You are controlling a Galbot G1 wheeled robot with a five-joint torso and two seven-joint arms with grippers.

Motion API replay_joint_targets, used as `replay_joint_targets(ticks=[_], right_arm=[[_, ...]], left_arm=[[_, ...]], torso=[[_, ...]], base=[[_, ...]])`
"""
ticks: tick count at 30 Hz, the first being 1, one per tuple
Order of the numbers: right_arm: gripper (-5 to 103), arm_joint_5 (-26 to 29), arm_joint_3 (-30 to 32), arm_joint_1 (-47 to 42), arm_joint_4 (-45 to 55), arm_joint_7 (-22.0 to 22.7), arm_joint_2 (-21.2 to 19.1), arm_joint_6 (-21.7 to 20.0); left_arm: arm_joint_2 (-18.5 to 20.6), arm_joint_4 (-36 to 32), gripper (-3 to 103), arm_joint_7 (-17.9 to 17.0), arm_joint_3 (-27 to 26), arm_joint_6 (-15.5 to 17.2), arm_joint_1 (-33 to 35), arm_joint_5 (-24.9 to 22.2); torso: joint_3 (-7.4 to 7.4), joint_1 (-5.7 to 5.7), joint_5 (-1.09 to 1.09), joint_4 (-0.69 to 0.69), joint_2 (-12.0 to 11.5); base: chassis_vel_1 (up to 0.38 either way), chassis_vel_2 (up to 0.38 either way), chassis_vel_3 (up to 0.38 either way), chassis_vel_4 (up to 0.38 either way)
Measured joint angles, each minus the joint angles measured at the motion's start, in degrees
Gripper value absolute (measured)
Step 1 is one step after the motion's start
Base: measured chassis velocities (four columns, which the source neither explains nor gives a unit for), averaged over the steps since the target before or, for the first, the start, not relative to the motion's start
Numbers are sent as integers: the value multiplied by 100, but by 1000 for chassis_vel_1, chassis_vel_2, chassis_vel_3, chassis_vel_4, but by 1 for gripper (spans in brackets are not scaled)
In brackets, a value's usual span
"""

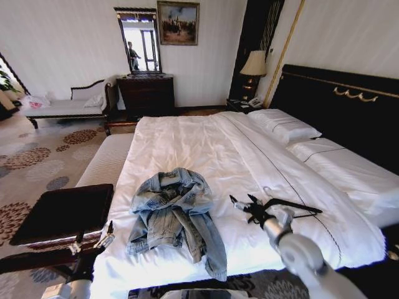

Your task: Pick up the clothes from the bed and hang them on the clothes hanger.

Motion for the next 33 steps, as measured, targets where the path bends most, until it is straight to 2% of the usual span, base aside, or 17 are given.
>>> replay_joint_targets(ticks=[1, 4, 5, 6, 8, 10, 12, 14, 19, 26, 33], right_arm=[[100, 0, 0, 0, 0, 0, 0, 0], [100, 573, -380, 703, -257, 105, -248, -234], [100, 794, -782, 1271, -509, 165, -307, -337], [100, 794, -782, 1271, -509, 165, -307, -337], [100, 873, -1291, 1849, -856, 182, -312, -407], [100, 943, -1852, 2436, -1336, 161, -191, -494], [100, 961, -1978, 2551, -1441, 151, -131, -526], [100, 975, -2368, 2963, -1781, 135, 111, -632], [100, 1179, -2573, 3273, -2004, 52, 193, -770], [100, 1017, -2938, 3640, -2261, -154, 159, -784], [100, 885, -3455, 4306, -2896, -219, 338, -774]], left_arm=[[0, 0, 100, 0, 0, 0, 0, 0], [-1, 78, 100, -19, -42, 13, -57, -38], [-11, 130, 100, -39, -57, 62, -118, -58], [-11, 130, 100, -39, -57, 62, -118, -58], [-17, 161, 100, -55, -67, 133, -191, -97], [-25, 181, 100, -71, -72, 236, -280, -125], [-28, 188, 100, -72, -71, 257, -303, -128], [-36, 202, 100, -82, -46, 317, -346, -130], [-85, 189, 100, -85, -18, 348, -349, -113], [-78, 245, 100, -86, -18, 355, -363, -136], [-16, 275, 100, -93, -22, 460, -489, -166]], torso=[[0, 0, 0, 0, 0], [-1, -1, -2, -3, 1], [0, -1, -1, -2, 0], [0, -1, -1, -2, 0], [0, -1, -1, 0, 0], [0, 0, -2, -1, 0], [0, 0, -2, -2, 0], [1, 0, 0, -1, -1], [-1, -1, -2, -2, 0], [-1, -2, -1, -4, 0], [-1, -1, -1, -1, 0]], base=[[0, 0, 0, 0], [0, 0, 0, 0], [0, 0, 0, 0], [0, 0, 0, 0], [0, 0, 0, 0], [0, 0, 0, 0], [0, 0, 0, 0], [0, 0, 0, 0], [0, 0, 0, 0], [0, 0, 0, 0], [0, 0, 0, 0]])
